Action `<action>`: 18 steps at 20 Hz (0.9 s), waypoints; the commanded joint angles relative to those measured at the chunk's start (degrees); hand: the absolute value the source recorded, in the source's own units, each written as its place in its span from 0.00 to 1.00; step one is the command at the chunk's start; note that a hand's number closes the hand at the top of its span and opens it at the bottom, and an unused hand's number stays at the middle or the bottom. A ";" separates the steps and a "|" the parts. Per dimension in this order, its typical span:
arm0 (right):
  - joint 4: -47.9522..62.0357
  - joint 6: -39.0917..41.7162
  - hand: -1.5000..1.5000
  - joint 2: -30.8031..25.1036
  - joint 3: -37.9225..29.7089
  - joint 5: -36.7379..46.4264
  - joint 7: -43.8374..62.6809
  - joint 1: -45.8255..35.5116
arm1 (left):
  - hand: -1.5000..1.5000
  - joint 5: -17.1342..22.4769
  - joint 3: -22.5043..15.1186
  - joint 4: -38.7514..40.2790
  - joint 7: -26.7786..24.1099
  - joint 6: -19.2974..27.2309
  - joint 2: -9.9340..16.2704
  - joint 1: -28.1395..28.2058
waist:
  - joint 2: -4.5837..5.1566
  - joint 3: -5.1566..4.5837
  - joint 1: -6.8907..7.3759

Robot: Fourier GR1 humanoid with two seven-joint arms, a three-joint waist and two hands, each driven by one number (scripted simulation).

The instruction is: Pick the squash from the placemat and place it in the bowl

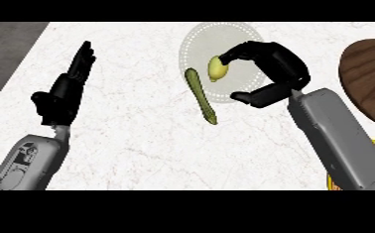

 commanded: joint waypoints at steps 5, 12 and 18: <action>9.88 15.57 0.00 -4.48 3.00 9.15 -15.97 -11.85 | 0.50 -3.25 -1.66 -1.14 4.59 2.29 0.01 -3.76 | -0.07 -0.21 -0.47; 11.99 14.15 0.00 -6.64 13.72 25.08 -21.05 -20.14 | 0.50 -4.70 -2.46 -2.66 6.44 4.62 -1.30 -2.65 | -0.80 -0.42 -1.09; 18.34 7.21 0.00 -1.53 22.80 36.43 -23.29 -27.01 | 0.50 -5.72 -2.54 -4.28 9.67 5.42 -0.98 -2.88 | -1.10 -0.49 -1.85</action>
